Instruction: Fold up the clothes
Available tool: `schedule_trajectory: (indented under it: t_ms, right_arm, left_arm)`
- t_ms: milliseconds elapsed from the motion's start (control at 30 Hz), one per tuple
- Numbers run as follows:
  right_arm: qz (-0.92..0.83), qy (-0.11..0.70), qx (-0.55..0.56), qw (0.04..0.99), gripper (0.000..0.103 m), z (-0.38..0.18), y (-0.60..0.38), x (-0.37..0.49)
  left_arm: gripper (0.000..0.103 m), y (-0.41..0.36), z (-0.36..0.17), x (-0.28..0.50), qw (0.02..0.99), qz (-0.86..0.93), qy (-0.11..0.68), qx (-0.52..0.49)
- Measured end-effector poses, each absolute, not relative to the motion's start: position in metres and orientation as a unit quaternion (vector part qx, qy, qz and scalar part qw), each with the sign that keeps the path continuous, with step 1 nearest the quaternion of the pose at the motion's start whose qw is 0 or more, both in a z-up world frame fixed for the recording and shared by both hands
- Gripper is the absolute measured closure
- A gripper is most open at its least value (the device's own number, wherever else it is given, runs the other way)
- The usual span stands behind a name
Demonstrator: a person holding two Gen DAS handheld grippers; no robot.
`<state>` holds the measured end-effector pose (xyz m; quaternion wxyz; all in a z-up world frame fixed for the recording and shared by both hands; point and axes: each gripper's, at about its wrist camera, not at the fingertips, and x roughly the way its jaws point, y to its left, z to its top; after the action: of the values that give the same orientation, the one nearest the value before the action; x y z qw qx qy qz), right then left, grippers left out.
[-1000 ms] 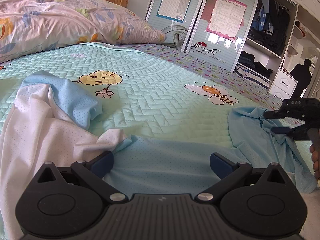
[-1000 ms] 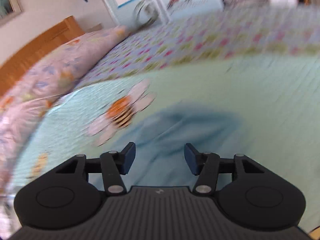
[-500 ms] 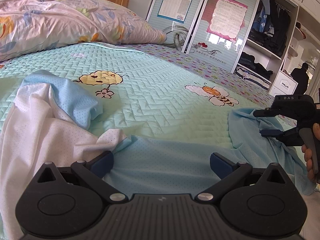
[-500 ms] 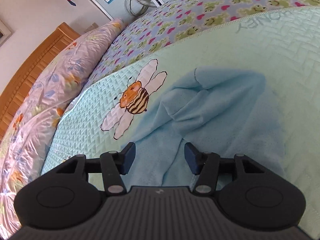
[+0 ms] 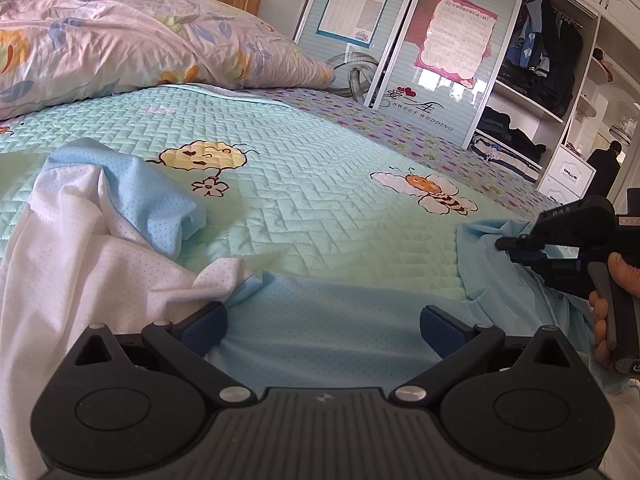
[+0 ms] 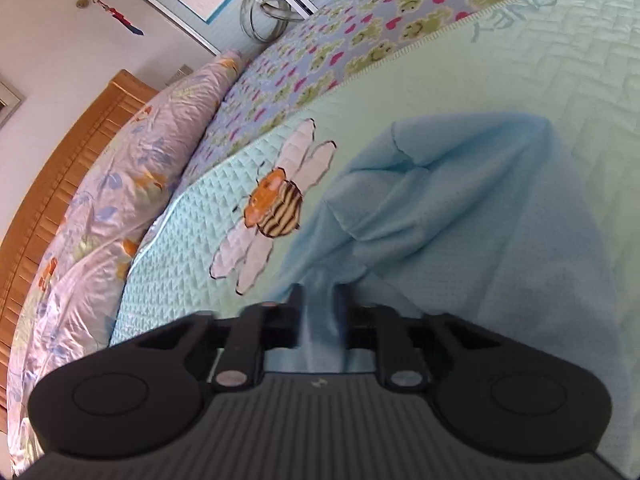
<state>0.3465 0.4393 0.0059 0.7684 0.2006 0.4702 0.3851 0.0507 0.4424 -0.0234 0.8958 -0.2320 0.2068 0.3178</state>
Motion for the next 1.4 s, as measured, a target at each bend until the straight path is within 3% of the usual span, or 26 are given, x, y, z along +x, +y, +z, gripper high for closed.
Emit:
schedule_trajectory:
  t_ms: [433,667,867,933,967,1067,1100,1133,1167,1200,1400]
  right_arm:
    - [0.434,0.417,0.234,0.763,0.097,0.032,0.423,0.327]
    - [0.462,0.473,0.187,0.726,0.096,0.016,0.419,0.295]
    - [0.413,0.427,0.229,0.771,0.085,0.017,0.405,0.309]
    - [0.401,0.435,0.227,0.773,0.069,0.016,0.411,0.322]
    - [0.4,0.453,0.231,0.762,0.055,0.012,0.416,0.329]
    - [0.402,0.462,0.251,0.75,0.051,0.006,0.426,0.339]
    - [0.407,0.455,0.252,0.751,0.052,0.006,0.429,0.34]
    - [0.412,0.452,0.245,0.752,0.059,0.007,0.434,0.34]
    - [0.418,0.453,0.23,0.753,0.094,0.008,0.439,0.34]
    - [0.421,0.452,0.212,0.757,0.099,0.01,0.443,0.336]
    - [0.477,0.428,0.184,0.745,0.102,0.029,0.437,0.296]
  left_arm:
    - [0.001,0.444,-0.024,0.051,0.896,0.318,0.206,-0.234]
    - [0.001,0.445,-0.024,0.051,0.896,0.318,0.206,-0.234]
    - [0.001,0.445,-0.024,0.051,0.895,0.318,0.206,-0.234]
    - [0.0,0.445,-0.024,0.051,0.895,0.318,0.205,-0.235]
    - [0.001,0.445,-0.024,0.051,0.895,0.318,0.204,-0.235]
    - [0.0,0.445,-0.024,0.051,0.895,0.318,0.204,-0.236]
    - [0.0,0.445,-0.024,0.051,0.895,0.318,0.203,-0.236]
    - [0.0,0.445,-0.024,0.051,0.895,0.318,0.203,-0.236]
    - [0.001,0.444,-0.024,0.051,0.895,0.318,0.203,-0.237]
    - [0.0,0.444,-0.024,0.051,0.895,0.318,0.203,-0.237]
    - [0.001,0.444,-0.023,0.051,0.895,0.318,0.204,-0.238]
